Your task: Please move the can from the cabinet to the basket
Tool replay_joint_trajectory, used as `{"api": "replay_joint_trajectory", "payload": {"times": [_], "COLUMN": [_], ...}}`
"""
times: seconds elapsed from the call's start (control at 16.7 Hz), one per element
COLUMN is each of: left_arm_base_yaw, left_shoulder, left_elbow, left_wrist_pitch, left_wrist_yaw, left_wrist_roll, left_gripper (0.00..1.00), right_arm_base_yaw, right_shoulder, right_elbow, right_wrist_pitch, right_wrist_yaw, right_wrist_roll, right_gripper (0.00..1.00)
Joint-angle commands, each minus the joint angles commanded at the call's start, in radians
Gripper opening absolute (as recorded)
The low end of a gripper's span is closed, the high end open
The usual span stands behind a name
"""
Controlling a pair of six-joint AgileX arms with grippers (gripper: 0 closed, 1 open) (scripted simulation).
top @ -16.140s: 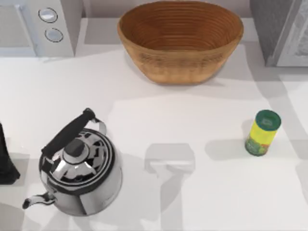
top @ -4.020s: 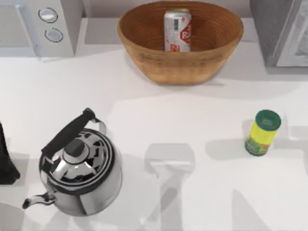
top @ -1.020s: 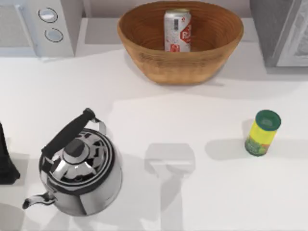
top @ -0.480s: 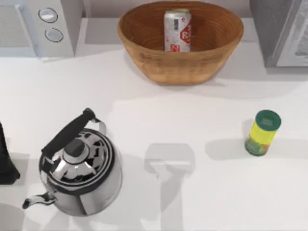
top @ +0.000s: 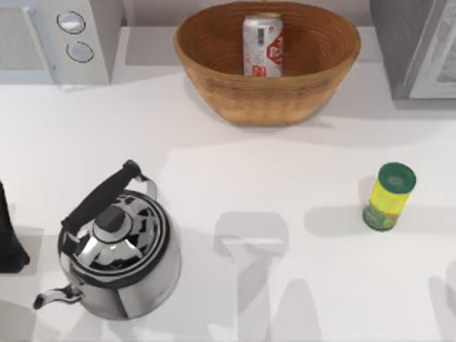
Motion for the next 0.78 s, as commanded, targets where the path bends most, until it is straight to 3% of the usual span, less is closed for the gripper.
{"api": "replay_joint_trajectory", "payload": {"times": [0.3, 0.78], "left_arm_base_yaw": [0.0, 0.0], "left_shoulder": [0.0, 0.0], "left_elbow": [0.0, 0.0], "left_wrist_pitch": [0.0, 0.0], "left_wrist_yaw": [0.0, 0.0], "left_wrist_roll": [0.0, 0.0], "left_gripper": [1.0, 1.0], "right_arm_base_yaw": [0.012, 0.04], "right_shoulder": [-0.051, -0.049], "right_elbow": [0.177, 0.189], "right_wrist_pitch": [-0.188, -0.192], "right_wrist_yaw": [0.011, 0.041], "right_wrist_roll": [0.0, 0.0], "right_gripper": [1.0, 1.0]}}
